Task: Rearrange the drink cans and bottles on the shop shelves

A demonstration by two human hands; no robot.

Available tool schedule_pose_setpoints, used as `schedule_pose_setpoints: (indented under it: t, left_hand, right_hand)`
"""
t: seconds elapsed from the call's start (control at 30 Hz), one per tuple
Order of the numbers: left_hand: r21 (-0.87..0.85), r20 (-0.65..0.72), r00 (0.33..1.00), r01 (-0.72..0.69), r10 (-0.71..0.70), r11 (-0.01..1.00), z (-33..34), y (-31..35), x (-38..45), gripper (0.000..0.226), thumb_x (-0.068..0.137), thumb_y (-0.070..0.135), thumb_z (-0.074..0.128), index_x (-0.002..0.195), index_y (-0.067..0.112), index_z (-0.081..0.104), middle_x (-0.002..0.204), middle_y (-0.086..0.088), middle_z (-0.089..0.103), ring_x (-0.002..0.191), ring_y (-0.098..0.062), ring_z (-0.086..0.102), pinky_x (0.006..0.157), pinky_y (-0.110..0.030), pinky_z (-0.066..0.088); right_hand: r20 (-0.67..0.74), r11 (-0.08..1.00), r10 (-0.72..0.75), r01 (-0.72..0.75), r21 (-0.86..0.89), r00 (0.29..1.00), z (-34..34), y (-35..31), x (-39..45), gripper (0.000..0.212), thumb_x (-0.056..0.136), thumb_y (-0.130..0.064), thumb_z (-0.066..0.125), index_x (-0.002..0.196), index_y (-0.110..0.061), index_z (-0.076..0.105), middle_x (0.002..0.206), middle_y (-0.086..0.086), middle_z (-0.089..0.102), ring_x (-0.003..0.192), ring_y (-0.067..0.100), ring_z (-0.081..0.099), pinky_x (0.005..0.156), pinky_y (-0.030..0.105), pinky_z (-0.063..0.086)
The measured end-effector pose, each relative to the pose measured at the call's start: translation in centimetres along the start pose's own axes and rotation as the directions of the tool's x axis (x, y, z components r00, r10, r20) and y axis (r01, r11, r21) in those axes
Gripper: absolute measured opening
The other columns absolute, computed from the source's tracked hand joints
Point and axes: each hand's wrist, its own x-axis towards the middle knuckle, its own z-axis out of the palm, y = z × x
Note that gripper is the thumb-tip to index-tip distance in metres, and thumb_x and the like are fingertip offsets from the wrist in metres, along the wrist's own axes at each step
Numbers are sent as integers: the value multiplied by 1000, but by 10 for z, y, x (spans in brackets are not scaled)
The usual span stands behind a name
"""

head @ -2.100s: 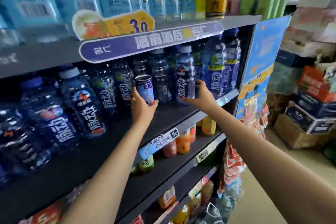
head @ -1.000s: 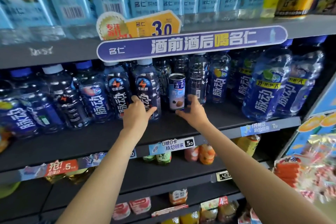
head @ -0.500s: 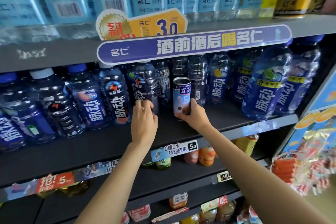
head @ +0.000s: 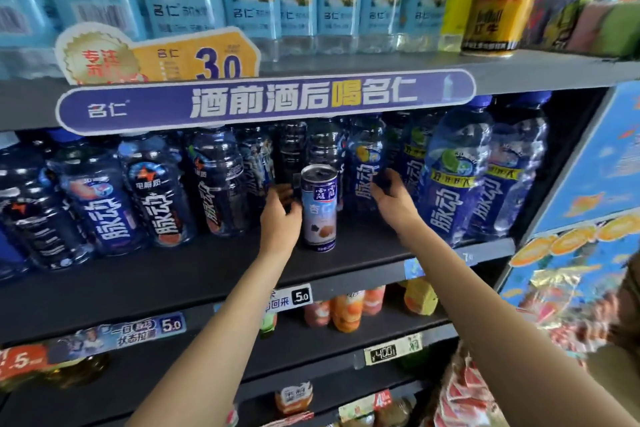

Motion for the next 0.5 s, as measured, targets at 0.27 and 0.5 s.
schedule_pose_setpoints:
  t: [0.27,0.5]
  left_hand:
    - [-58,162,985,-45,54,997,10,0,-35,41,92,19,57,129,17,40,114,13,55,95,9,53,74,-4,38]
    - [144,49,995,-98,92,985,23,12,-46,62,79,17,73,131,8,39,115,6,48,104,-6,42,73,-7,28]
  right_hand:
    - [131,992,-97,107,-69,987,-2,27,-4,63,95,-10,50,148,-13,17,149,10,33,135,27,35,106,33,32]
    - [145,843,-484,504,-189,863,-52,15,-39,49,93,-2,48,138,-9,32,136,11,38,114,26,50,89,43,47]
